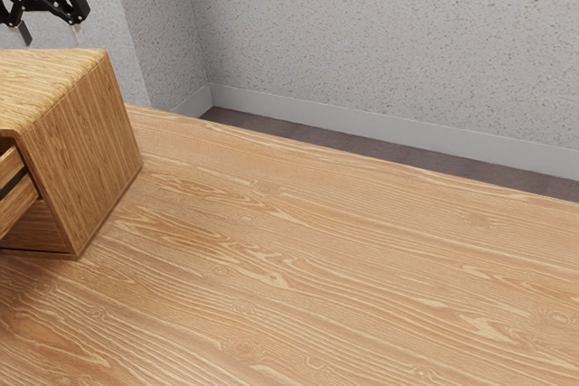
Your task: Push the drawer handle with one arm to close the drawer
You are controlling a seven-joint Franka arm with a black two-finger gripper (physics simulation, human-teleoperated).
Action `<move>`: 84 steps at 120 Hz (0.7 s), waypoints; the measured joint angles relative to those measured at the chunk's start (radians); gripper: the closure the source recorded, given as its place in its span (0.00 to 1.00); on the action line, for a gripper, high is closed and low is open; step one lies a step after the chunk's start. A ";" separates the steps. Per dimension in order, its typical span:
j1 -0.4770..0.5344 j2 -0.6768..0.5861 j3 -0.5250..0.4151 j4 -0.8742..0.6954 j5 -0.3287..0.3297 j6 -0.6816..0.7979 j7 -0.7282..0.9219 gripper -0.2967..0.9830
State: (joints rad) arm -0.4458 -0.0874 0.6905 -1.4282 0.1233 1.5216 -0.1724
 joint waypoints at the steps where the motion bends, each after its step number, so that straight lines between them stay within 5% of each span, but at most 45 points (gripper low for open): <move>1: 0.001 0.000 -0.001 0.000 0.001 0.000 0.000 0.25; 18: -0.004 0.000 -0.001 0.001 0.004 0.000 0.000 0.25; 39: -0.031 -0.053 -0.095 0.249 0.006 -0.064 0.000 0.25; 84: -0.034 -0.081 -0.123 0.099 0.001 -0.107 -0.003 0.25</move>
State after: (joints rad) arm -0.4801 -0.1682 0.5676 -1.3288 0.1247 1.4147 -0.1752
